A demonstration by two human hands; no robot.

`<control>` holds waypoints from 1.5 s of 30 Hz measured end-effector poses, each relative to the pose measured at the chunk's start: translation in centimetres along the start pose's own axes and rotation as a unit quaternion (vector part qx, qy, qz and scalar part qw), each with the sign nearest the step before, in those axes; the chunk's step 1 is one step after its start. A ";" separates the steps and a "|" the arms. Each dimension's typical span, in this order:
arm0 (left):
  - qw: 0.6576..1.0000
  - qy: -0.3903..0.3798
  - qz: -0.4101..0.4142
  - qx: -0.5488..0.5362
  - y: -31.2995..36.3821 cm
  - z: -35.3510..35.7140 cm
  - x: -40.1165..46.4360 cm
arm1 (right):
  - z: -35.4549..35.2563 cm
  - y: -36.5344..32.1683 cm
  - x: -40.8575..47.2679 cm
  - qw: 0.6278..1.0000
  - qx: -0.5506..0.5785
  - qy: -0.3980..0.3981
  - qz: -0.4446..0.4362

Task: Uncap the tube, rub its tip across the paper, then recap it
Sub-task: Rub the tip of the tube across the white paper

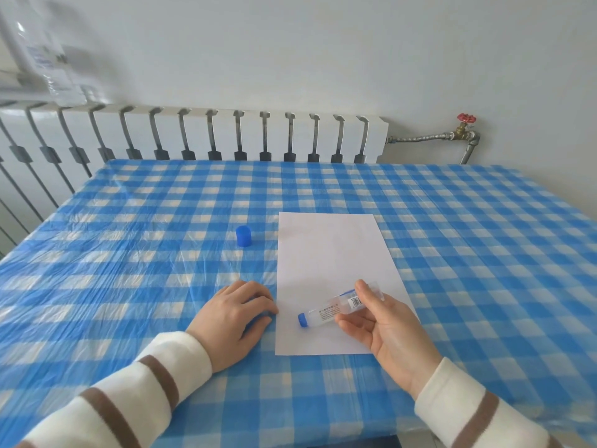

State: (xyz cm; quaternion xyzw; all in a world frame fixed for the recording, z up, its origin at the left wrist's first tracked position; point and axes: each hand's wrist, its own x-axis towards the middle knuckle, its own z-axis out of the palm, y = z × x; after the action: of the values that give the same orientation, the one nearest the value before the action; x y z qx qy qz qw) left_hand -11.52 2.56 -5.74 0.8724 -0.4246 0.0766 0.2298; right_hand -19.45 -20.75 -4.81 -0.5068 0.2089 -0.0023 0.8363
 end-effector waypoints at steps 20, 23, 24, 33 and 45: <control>1.000 -0.005 -0.005 0.003 0.0 0.2 0.0 | -4.7 -1.5 -0.1 0.999 0.005 0.042 -0.019; 1.000 -0.005 -0.005 0.003 0.1 0.2 0.0 | -5.4 -1.7 -0.1 0.999 0.006 0.048 -0.023; 1.000 -0.005 -0.005 0.003 0.1 0.2 0.0 | -5.7 -1.8 -0.1 0.998 0.008 0.050 -0.024; 1.000 0.000 -0.002 0.006 0.1 0.2 0.1 | -8.0 -2.4 -0.2 0.998 0.018 0.058 -0.031; 1.000 0.009 0.002 0.012 -0.3 0.4 0.2 | -10.6 -3.1 -0.3 0.994 0.017 0.099 -0.039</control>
State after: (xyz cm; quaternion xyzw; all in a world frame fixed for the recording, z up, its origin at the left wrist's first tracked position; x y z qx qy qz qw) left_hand -11.19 2.38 -6.18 0.8735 -0.4235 0.0899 0.2228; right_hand -22.82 -31.17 -6.24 -0.4972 0.2707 -0.0883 0.8196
